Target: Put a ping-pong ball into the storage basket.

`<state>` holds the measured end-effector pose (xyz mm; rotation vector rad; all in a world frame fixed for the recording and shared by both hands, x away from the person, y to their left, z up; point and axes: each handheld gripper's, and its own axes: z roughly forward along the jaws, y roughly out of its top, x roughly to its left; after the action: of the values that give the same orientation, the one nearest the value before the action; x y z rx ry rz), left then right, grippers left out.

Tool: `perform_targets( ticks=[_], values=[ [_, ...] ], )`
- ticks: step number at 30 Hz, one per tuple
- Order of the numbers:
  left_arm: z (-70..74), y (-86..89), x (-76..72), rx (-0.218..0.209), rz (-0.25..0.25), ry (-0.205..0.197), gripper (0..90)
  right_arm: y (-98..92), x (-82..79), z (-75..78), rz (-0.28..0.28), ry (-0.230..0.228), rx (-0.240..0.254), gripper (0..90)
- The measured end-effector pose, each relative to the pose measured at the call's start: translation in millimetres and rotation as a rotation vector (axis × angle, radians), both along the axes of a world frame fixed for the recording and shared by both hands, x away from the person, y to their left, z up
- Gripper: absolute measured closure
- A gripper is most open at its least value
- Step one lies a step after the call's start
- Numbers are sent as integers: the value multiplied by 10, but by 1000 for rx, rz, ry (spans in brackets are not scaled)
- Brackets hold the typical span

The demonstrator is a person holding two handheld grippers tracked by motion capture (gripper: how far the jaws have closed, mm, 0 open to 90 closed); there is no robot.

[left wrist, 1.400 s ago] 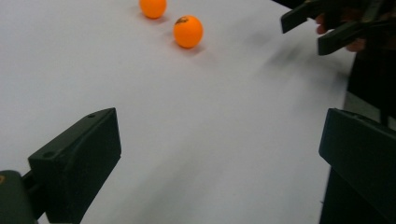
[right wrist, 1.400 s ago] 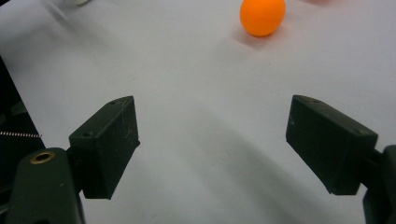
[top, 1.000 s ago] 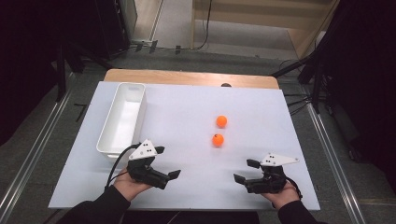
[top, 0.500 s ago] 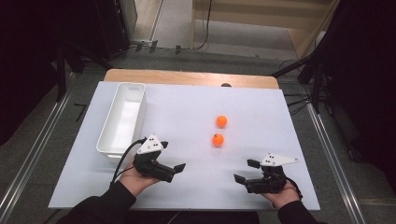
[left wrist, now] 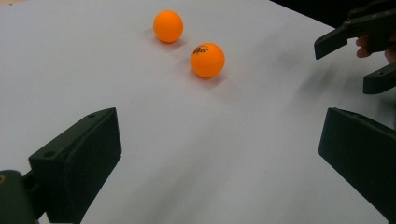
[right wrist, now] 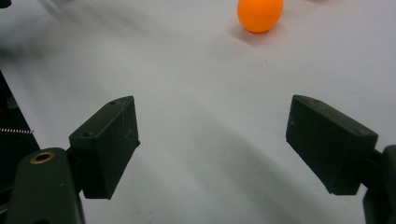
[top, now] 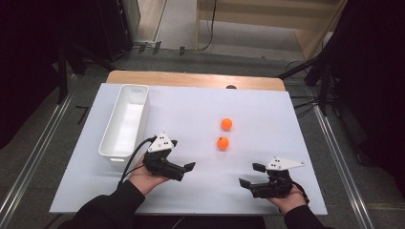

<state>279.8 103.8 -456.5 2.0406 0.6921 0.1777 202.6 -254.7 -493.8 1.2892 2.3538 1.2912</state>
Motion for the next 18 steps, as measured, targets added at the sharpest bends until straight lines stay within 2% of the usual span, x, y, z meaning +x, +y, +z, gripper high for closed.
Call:
perform_targets(
  ticks=[8, 18],
  values=[
    [18, -97, 36, -3, -3, -19, 4, 6, 9, 1, 9, -9, -9, 156],
    [-16, -243, 131, -1, -9, -10, 4, 13, -1, 1, 8, 7, -12, 156]
  ],
)
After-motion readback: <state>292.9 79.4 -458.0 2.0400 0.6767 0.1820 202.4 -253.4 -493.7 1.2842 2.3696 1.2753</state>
